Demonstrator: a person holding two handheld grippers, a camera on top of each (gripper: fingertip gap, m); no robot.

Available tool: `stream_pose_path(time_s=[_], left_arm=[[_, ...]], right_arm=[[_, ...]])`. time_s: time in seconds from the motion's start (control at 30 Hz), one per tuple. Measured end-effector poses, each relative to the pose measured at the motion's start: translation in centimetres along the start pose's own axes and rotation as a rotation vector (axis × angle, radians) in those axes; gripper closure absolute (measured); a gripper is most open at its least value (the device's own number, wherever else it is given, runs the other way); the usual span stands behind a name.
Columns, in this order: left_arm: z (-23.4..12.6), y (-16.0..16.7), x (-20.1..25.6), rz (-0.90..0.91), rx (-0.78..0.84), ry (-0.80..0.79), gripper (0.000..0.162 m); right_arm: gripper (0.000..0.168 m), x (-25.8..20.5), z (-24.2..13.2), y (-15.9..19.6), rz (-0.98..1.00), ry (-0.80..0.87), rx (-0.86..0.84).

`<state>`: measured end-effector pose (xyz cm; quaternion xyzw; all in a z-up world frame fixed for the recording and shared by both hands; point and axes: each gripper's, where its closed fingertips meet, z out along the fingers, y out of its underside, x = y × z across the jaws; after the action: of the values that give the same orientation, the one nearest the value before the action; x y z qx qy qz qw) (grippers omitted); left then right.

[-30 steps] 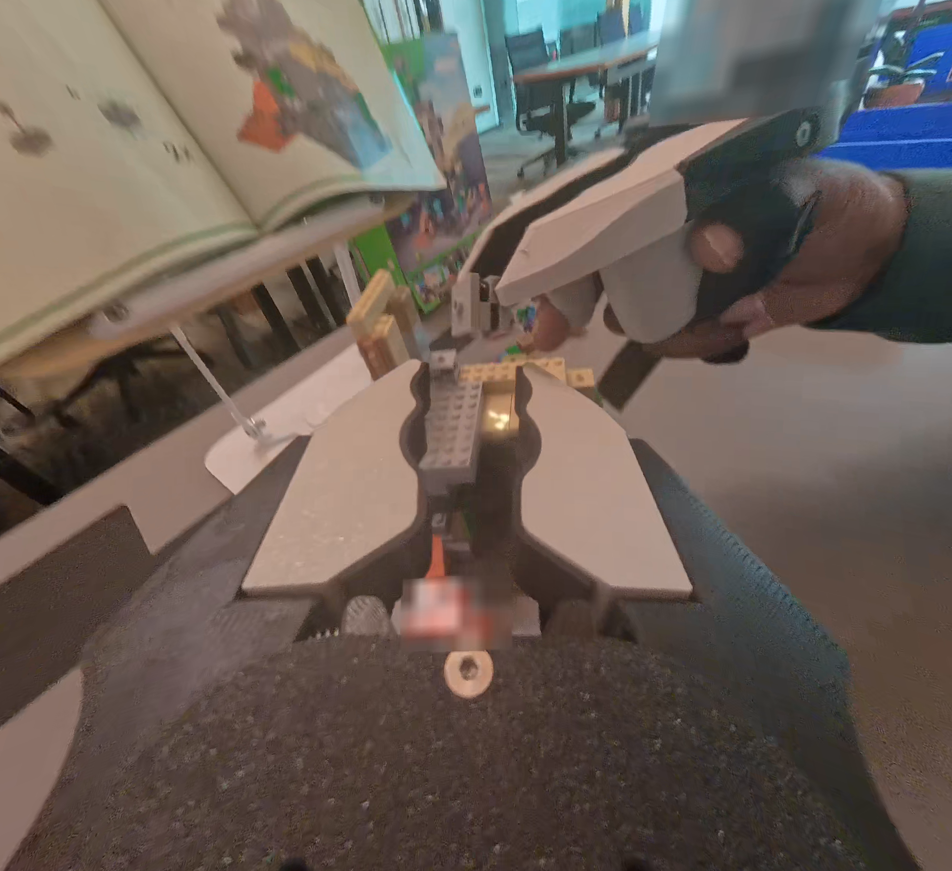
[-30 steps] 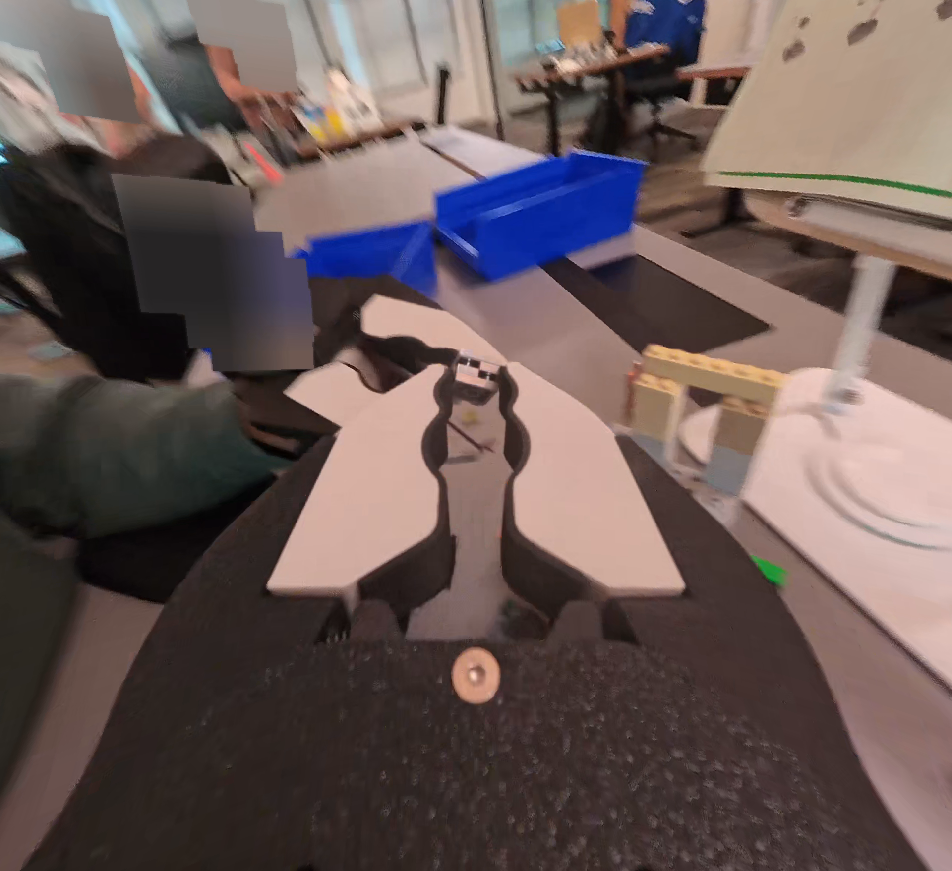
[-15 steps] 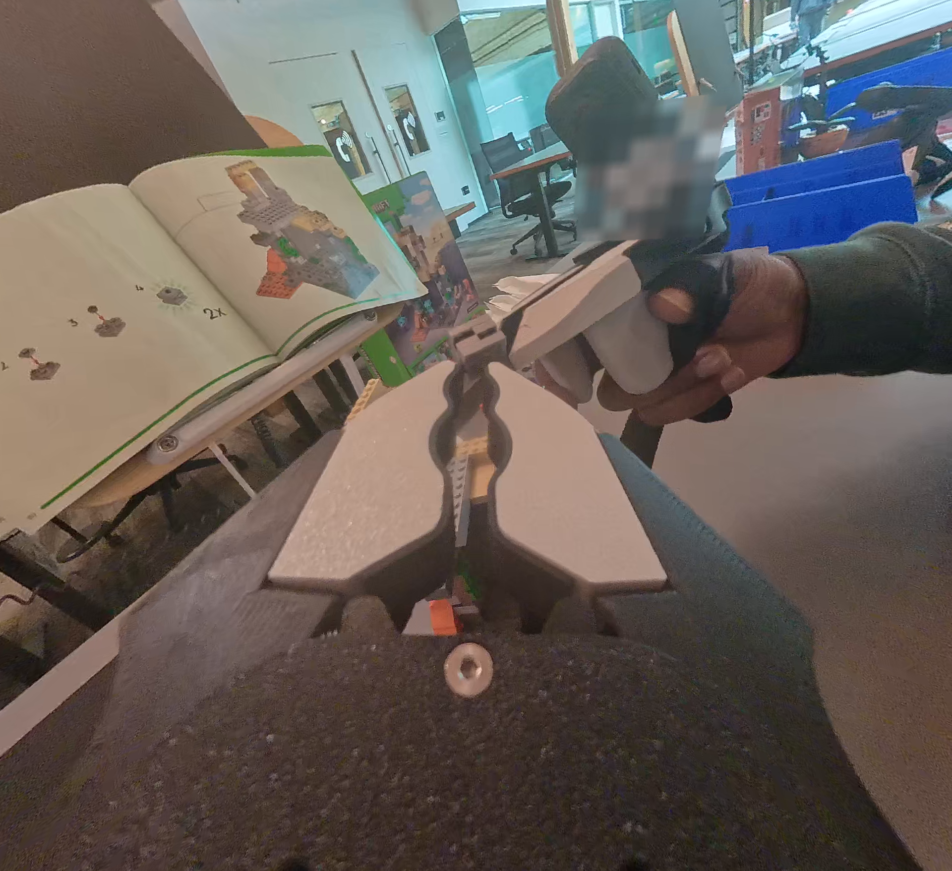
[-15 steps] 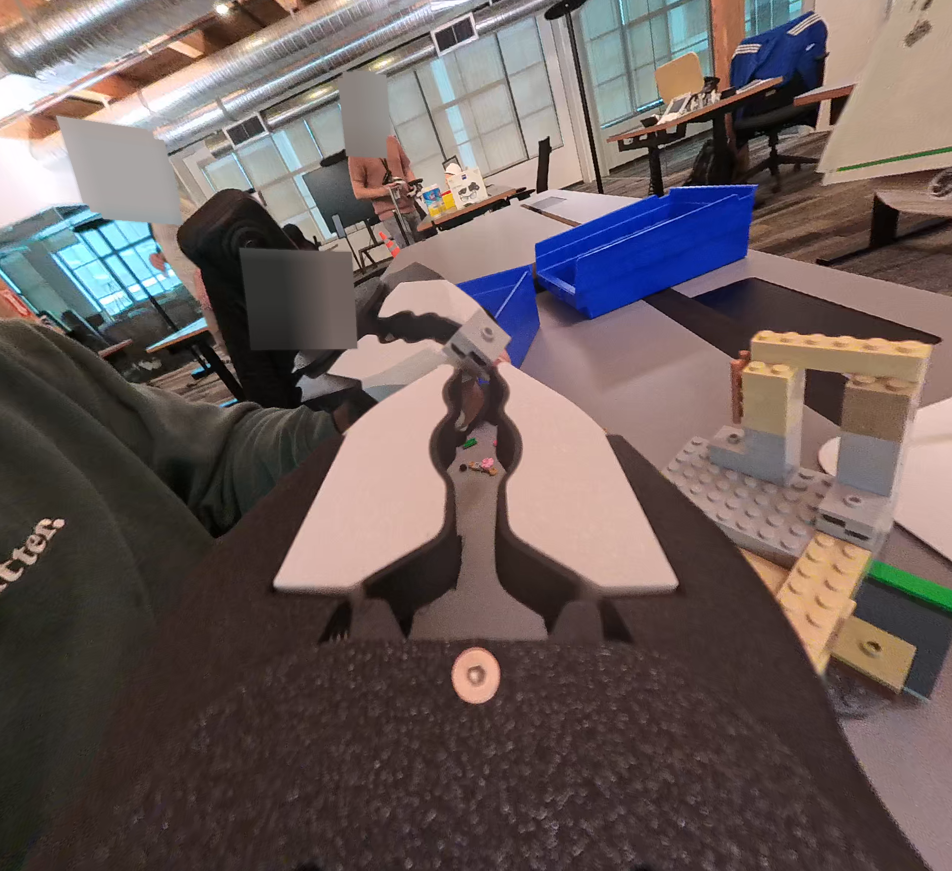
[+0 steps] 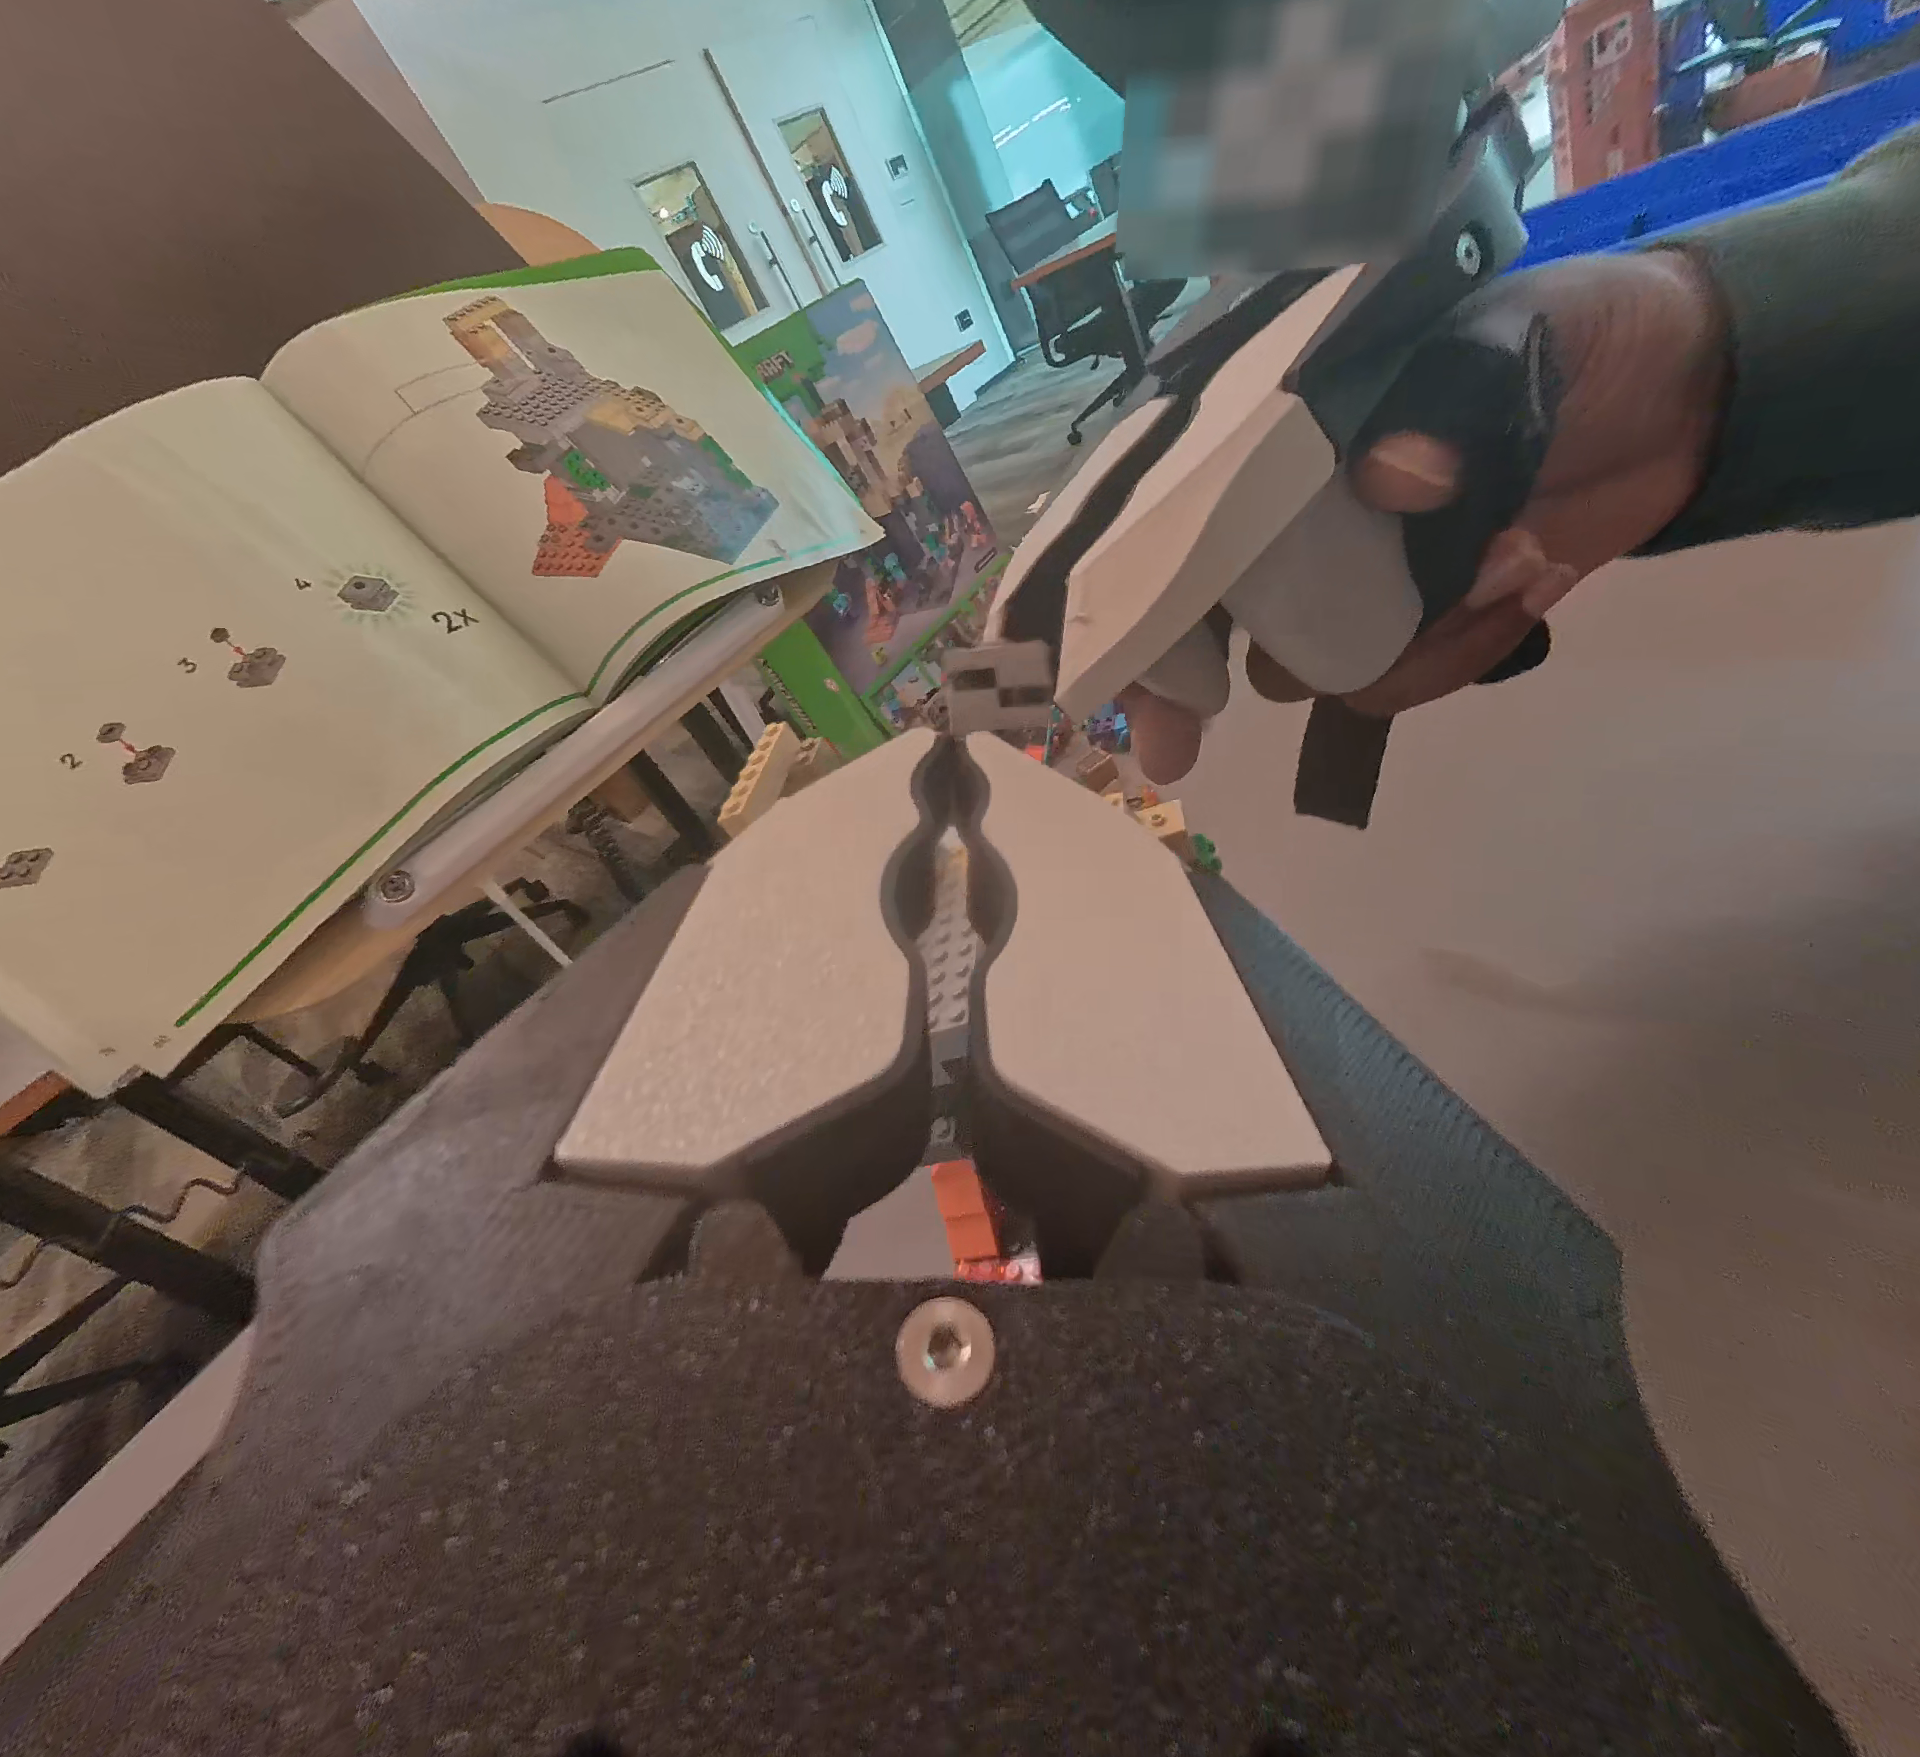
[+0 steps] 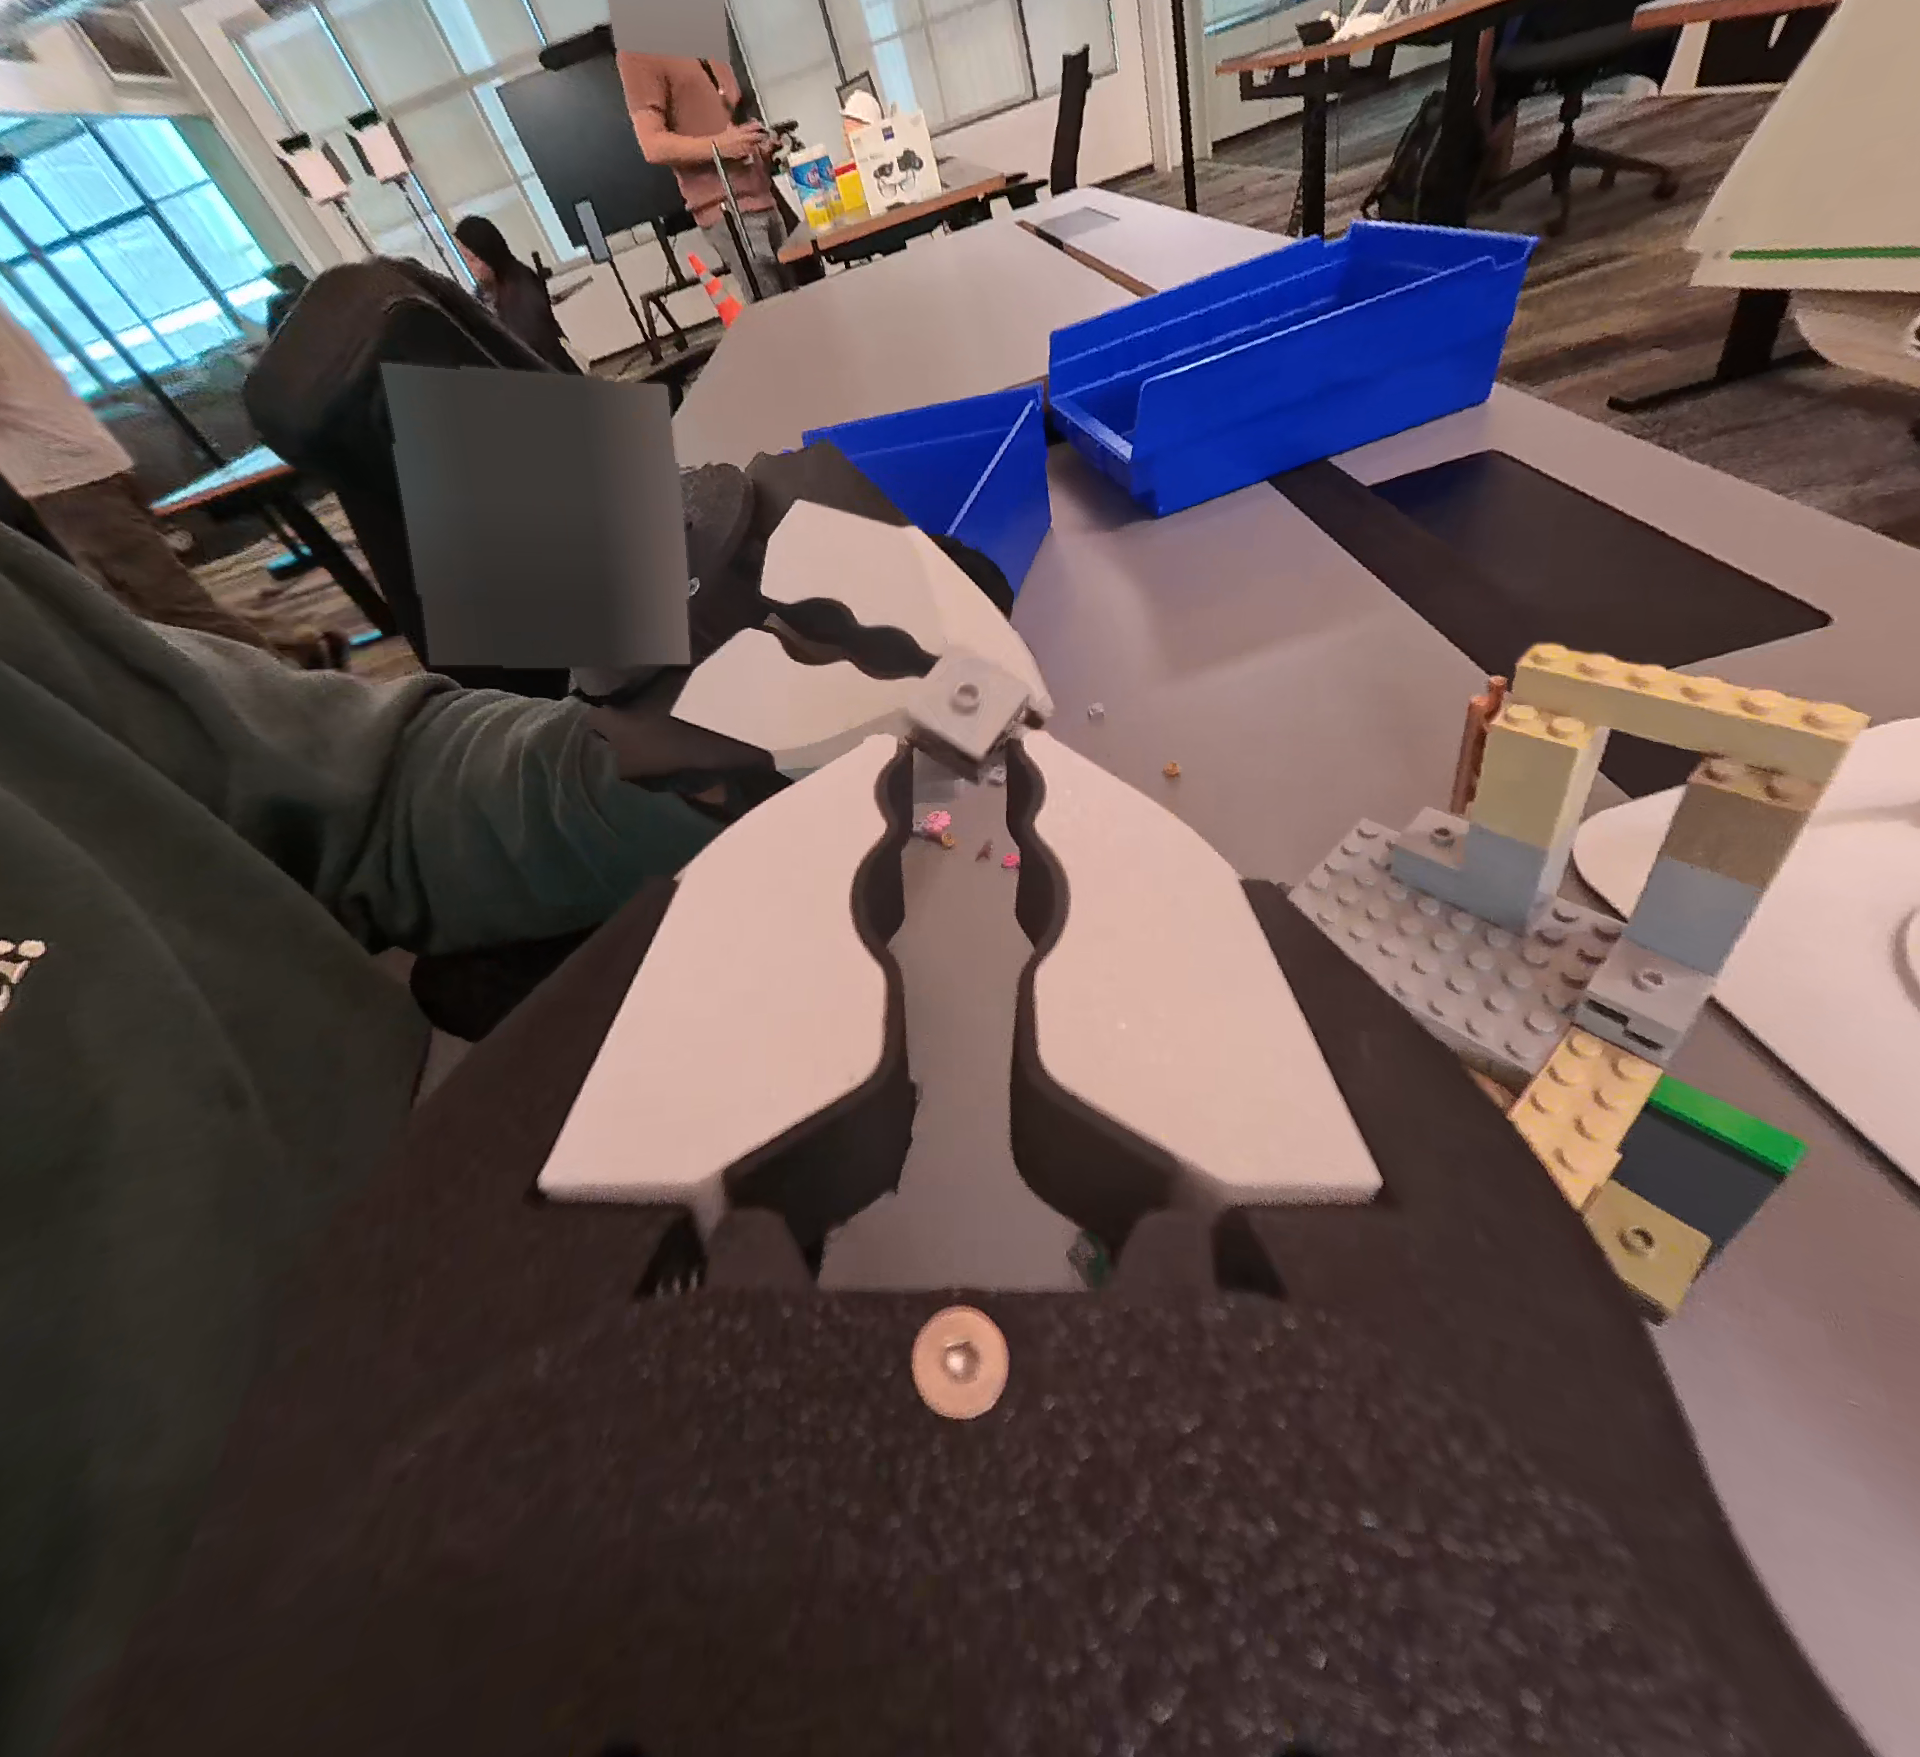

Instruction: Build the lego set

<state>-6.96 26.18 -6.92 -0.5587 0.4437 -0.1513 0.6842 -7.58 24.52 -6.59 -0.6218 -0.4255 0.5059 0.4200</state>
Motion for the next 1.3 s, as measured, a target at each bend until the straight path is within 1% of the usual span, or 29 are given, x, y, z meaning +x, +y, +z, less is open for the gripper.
stream_pose_path(time_s=[0.13, 0.17, 0.3, 0.37, 0.43, 0.53, 0.63, 0.73, 0.97, 1.3], left_arm=[[0.3, 0.5, 0.4, 0.043, -0.025, -0.01, 0.162], [0.3, 0.5, 0.4, 0.033, -0.029, -0.005, 0.162], [0.7, 1.2, 0.6, 0.006, -0.057, 0.007, 0.162], [0.9, 1.8, 0.4, -0.022, -0.077, 0.004, 0.158], [0.8, 2.4, 0.1, -0.057, -0.094, 0.004, 0.156], [0.7, 3.3, -0.8, -0.092, -0.124, -0.017, 0.155], [0.4, 4.2, -1.5, -0.126, -0.145, -0.028, 0.154], [0.4, 5.1, -1.9, -0.136, -0.165, -0.036, 0.154], [0.8, 6.4, -1.8, -0.159, -0.195, -0.023, 0.153], [0.9, 6.4, -1.5, -0.164, -0.199, -0.014, 0.153]], right_arm=[[0.151, 0.3, 0.1, 0.3, 0.024, 0.036, -0.03], [0.155, 0.5, 0.1, 0.4, 0.024, 0.047, -0.036], [0.156, 1.2, -0.1, 0.9, 0.025, 0.082, -0.055], [0.157, 2.2, -0.4, 0.9, -0.008, 0.12, -0.084], [0.157, 3.9, -0.9, 0.9, -0.076, 0.173, -0.143], [0.157, 7.4, -1.5, 1.5, -0.191, 0.235, -0.288], [0.157, 10.6, -1.8, 2.6, -0.226, 0.236, -0.424], [0.157, 12.4, -1.8, 3.3, -0.247, 0.23, -0.504], [0.157, 13.3, -1.5, 4.5, -0.262, 0.191, -0.59], [0.157, 13.8, -2.0, 4.8, -0.225, 0.196, -0.654]])
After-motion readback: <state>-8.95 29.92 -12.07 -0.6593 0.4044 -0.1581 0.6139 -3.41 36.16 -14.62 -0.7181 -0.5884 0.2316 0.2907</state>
